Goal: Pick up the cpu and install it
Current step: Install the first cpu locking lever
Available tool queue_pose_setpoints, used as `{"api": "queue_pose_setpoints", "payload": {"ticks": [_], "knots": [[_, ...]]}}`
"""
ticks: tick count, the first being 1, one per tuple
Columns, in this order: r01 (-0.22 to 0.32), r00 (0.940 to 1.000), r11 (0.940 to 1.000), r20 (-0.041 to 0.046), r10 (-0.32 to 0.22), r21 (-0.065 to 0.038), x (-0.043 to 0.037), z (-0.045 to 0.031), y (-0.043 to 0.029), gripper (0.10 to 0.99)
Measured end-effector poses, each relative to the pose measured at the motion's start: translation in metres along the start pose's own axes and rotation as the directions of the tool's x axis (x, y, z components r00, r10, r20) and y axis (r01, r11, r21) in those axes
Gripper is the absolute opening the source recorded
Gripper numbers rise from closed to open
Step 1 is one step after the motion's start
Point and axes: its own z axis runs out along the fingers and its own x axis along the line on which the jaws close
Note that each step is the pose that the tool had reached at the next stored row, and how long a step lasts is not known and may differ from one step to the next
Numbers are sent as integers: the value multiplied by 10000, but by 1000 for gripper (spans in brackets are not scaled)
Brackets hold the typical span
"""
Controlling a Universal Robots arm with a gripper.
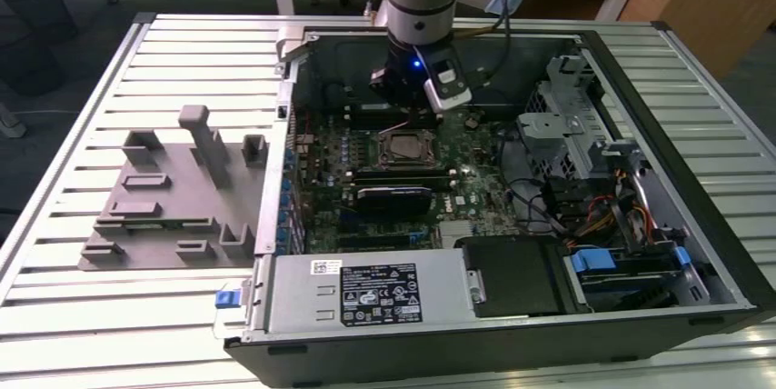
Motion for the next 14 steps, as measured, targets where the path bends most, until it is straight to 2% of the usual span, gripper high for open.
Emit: {"api": "queue_pose_setpoints", "payload": {"ticks": [6, 14], "knots": [[-8, 10000, 10000, 1, 8, 0, 1, 5, 1, 106], [-106, 9999, 9999, 45, 106, 3, 2, 18, -2, 106]]}}
